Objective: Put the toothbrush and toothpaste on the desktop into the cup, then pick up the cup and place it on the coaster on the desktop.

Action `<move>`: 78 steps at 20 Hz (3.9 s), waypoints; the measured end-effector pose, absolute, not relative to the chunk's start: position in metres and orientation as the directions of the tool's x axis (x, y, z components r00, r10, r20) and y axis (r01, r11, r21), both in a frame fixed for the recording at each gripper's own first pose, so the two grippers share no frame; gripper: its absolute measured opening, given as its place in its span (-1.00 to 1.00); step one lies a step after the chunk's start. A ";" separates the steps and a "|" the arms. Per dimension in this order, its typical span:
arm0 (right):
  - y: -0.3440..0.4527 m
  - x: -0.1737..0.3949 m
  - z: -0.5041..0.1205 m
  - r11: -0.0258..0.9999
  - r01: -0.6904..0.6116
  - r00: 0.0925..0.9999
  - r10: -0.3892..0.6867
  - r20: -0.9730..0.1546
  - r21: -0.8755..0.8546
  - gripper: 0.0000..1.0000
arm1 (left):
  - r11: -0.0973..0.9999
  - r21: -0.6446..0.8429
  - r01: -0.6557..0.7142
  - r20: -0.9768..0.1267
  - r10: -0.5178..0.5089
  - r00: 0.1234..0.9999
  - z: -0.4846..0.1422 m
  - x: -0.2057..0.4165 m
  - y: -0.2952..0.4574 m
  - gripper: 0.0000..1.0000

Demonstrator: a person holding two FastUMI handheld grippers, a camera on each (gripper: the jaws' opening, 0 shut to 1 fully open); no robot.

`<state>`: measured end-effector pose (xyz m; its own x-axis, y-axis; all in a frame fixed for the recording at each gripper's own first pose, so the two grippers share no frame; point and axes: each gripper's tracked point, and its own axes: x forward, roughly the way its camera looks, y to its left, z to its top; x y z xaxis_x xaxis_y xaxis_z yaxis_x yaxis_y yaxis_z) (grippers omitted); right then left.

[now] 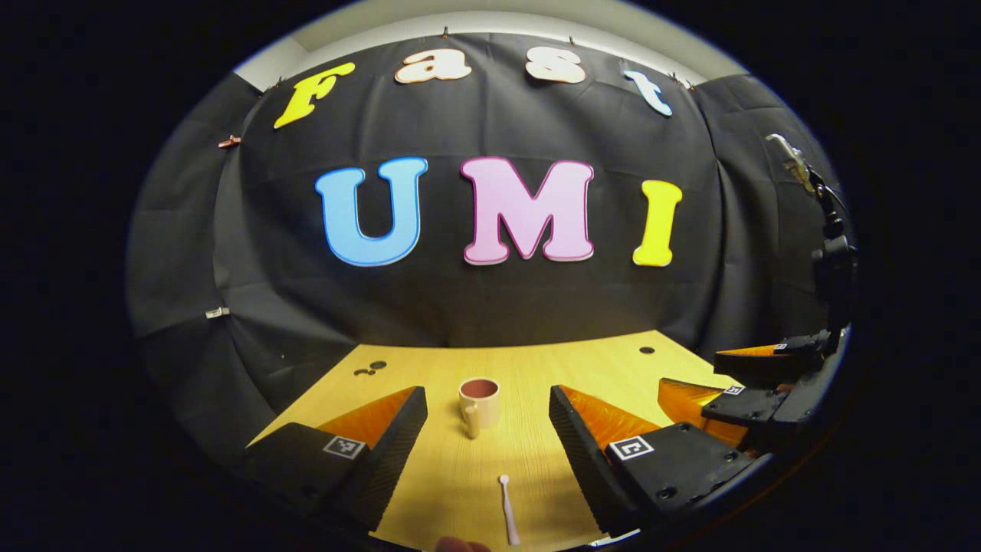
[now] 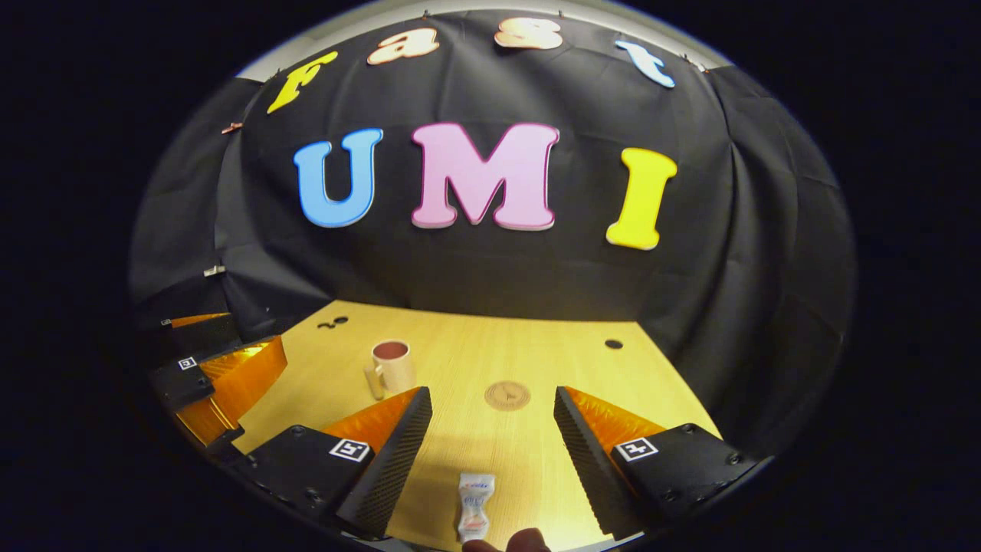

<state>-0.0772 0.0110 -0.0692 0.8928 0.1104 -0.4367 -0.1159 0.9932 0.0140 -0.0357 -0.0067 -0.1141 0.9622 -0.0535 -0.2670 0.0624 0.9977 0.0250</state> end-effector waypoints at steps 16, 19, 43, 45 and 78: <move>0.005 -0.166 -0.108 0.993 -0.118 0.603 0.091 -0.793 0.023 0.98 | 0.997 -0.005 0.072 -0.453 -0.067 0.889 -0.195 -0.069 -0.011 0.99; 0.003 -0.172 -0.112 0.993 -0.113 0.573 0.081 -0.815 0.019 0.98 | 0.997 -0.007 0.072 -0.469 -0.067 0.881 -0.203 -0.071 -0.014 0.99; 0.005 -0.172 -0.147 0.995 -0.097 0.497 0.046 -0.866 -0.003 -0.18 | 0.999 -0.046 0.028 -0.620 -0.050 0.783 -0.278 -0.073 -0.007 0.99; 0.006 -0.171 -0.146 0.993 -0.116 0.497 0.049 -0.866 -0.011 -0.26 | 0.999 -0.048 0.025 -0.627 -0.049 0.777 -0.284 -0.072 -0.007 0.99; -0.003 -0.170 -0.155 0.989 -0.138 0.481 0.018 -0.877 -0.056 -0.31 | 0.998 -0.057 0.010 -0.663 -0.045 0.747 -0.310 -0.064 -0.003 0.99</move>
